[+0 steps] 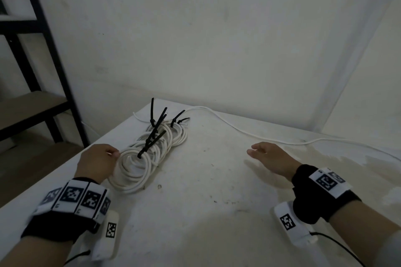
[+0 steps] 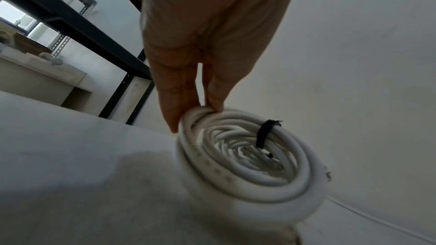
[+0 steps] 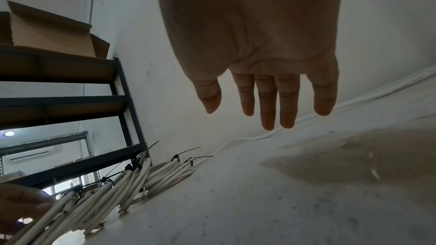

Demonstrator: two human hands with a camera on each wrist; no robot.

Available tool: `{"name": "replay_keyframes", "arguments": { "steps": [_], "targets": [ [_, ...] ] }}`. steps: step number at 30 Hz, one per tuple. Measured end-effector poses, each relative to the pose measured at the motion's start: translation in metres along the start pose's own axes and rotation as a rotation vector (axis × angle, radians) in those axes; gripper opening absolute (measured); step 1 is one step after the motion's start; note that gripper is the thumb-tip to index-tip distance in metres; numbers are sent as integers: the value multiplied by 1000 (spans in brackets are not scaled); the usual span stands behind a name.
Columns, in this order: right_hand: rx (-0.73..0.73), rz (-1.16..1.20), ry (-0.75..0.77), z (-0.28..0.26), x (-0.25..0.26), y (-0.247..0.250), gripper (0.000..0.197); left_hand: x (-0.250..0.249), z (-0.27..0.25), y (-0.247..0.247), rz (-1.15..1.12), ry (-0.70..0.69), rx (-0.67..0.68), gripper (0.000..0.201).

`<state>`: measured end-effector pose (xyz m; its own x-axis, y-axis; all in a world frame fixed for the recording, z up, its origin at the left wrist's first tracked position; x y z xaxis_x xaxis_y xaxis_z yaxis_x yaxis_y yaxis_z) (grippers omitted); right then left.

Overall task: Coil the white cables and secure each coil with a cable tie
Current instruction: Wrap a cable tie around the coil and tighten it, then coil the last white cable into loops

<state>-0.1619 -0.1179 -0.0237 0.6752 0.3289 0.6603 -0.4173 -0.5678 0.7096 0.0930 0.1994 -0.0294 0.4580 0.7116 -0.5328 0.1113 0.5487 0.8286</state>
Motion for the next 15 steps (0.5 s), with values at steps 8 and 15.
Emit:
{"name": "replay_keyframes", "arguments": {
  "steps": [8, 15],
  "targets": [
    [20, -22, -39, 9, -13, 4, 47, -2, -4, -1, -107, 103, 36, 34],
    [-28, -76, -83, 29, -31, 20, 51, -81, -18, 10, -109, -147, -121, 29]
  ]
}}
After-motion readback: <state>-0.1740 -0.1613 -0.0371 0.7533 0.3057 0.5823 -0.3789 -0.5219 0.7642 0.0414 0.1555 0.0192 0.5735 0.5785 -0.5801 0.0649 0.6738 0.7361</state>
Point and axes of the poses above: each hand's wrist, its own z-axis towards the middle knuckle, its own y-axis out of the back of the hand, x = y × z, the point moved 6 cm from there along z, towards the middle knuckle, and after that the axes turned 8 degrees about -y, right-handed, at the moved point
